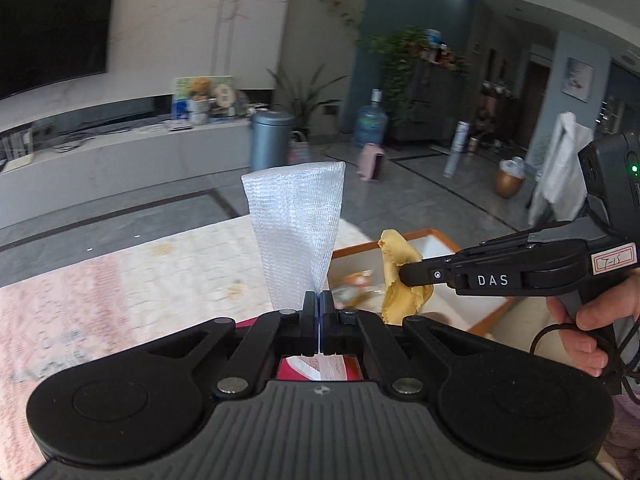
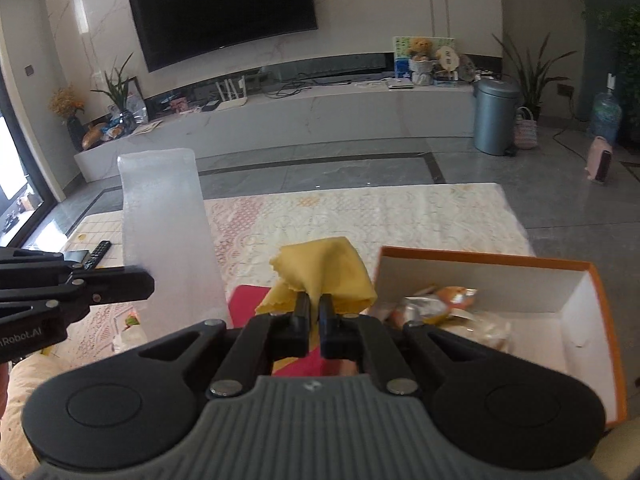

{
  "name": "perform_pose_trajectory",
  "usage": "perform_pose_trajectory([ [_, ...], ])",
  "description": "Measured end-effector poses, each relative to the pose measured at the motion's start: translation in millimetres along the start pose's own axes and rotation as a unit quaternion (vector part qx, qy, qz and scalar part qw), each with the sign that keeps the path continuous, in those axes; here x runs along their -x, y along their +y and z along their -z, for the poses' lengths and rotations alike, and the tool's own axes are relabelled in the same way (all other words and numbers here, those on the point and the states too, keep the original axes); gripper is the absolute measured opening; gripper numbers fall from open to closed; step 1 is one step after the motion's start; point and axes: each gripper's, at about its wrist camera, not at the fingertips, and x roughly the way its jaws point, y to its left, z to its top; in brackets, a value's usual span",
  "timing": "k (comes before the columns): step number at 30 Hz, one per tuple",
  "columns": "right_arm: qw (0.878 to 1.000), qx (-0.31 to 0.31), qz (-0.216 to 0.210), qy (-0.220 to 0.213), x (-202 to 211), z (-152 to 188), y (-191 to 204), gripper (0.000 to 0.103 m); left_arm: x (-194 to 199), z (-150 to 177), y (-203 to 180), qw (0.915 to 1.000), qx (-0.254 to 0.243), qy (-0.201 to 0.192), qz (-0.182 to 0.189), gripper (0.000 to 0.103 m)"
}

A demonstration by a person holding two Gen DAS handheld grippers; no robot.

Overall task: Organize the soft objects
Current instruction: 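Carry the tissue and yellow cloth over the orange box and lower them inside, then open both tools to release the tissue and cloth into the box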

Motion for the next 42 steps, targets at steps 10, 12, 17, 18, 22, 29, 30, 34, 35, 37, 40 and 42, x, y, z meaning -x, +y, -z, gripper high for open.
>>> perform_pose_trajectory([
  [10, 0.996, -0.048, 0.071, 0.012, 18, 23, -93, 0.002, -93, -26, -65, 0.9932, -0.005, 0.056, 0.102, 0.000],
  [12, 0.995, -0.049, 0.083, 0.018, 15, 24, -107, 0.002, -110, -33, -79, 0.9911, -0.011, 0.061, 0.118, 0.000],
  [17, 0.992, -0.021, 0.114, 0.046, 5, 23, -140, 0.002, -154, -46, -108, 0.9845, -0.007, 0.074, 0.159, 0.000],
  [18, 0.991, -0.015, 0.119, 0.055, 2, 24, -146, 0.002, -166, -47, -112, 0.9834, -0.004, 0.084, 0.161, 0.000],
  [22, 0.987, -0.007, 0.128, 0.093, -16, 29, -171, 0.002, -213, -39, -111, 0.9751, 0.033, 0.136, 0.172, 0.000],
  [29, 0.978, -0.003, 0.120, 0.169, -67, 49, -194, 0.002, -261, -9, -104, 0.9690, 0.043, 0.192, 0.150, 0.000],
  [30, 0.977, -0.006, 0.119, 0.176, -73, 49, -196, 0.002, -265, -6, -103, 0.9679, 0.046, 0.198, 0.147, 0.000],
  [34, 0.973, -0.009, 0.117, 0.198, -90, 54, -198, 0.002, -272, 3, -107, 0.9664, 0.039, 0.215, 0.136, 0.000],
  [35, 0.972, -0.007, 0.117, 0.203, -93, 55, -198, 0.002, -273, 5, -105, 0.9663, 0.036, 0.218, 0.132, 0.000],
  [37, 0.971, -0.004, 0.120, 0.208, -96, 57, -195, 0.003, -271, 9, -103, 0.9667, 0.033, 0.219, 0.128, 0.001],
  [40, 0.970, -0.009, 0.120, 0.211, -100, 56, -199, 0.009, -263, 10, -102, 0.9674, 0.034, 0.217, 0.126, 0.003],
  [42, 0.970, -0.007, 0.124, 0.210, -99, 56, -198, 0.010, -257, 8, -103, 0.9692, 0.032, 0.210, 0.125, 0.008],
])
